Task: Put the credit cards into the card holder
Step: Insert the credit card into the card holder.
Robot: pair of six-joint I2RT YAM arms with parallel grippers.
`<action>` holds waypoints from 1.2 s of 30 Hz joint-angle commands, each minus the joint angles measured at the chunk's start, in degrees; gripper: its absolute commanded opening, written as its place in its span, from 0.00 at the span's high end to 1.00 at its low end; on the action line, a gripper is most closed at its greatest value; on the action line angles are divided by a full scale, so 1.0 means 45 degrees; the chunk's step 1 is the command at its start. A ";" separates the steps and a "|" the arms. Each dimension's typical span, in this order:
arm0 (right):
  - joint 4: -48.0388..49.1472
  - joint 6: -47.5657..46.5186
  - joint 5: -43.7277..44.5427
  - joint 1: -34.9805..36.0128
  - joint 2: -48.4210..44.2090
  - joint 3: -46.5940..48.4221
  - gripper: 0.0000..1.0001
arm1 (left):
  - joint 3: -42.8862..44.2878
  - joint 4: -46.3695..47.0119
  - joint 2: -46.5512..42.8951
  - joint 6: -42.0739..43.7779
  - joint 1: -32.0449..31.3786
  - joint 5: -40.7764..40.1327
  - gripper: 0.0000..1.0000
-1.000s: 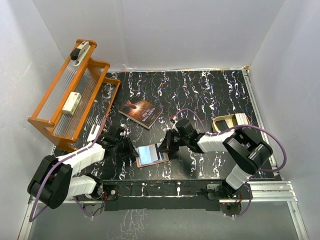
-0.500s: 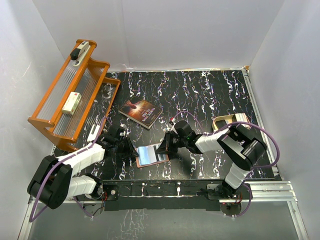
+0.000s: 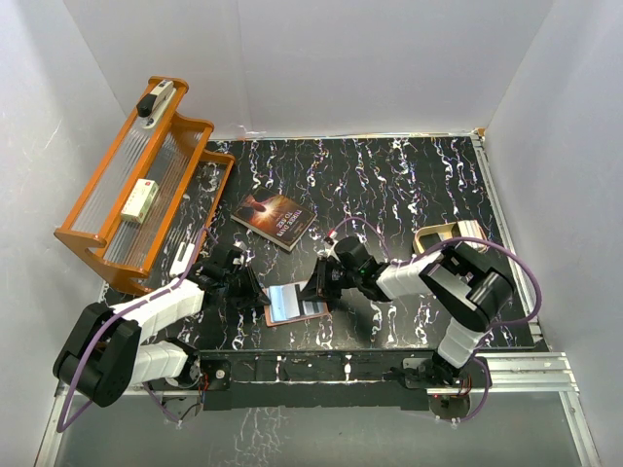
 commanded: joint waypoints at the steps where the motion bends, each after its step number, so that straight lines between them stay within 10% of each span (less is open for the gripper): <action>1: -0.0659 -0.0322 0.0583 0.0553 0.0223 0.0932 0.85 | -0.0315 -0.0063 -0.0001 -0.0061 -0.0050 0.0110 0.95; 12: -0.4397 -0.1636 0.2730 0.0581 -0.1746 0.1575 0.65 | -0.0255 0.0339 0.0069 -0.0139 -0.0047 0.0404 0.95; 36: -0.1498 -0.0972 0.1114 0.1242 -0.0417 0.1730 0.61 | -0.0365 0.1131 0.0496 -0.0405 -0.0037 0.1000 0.94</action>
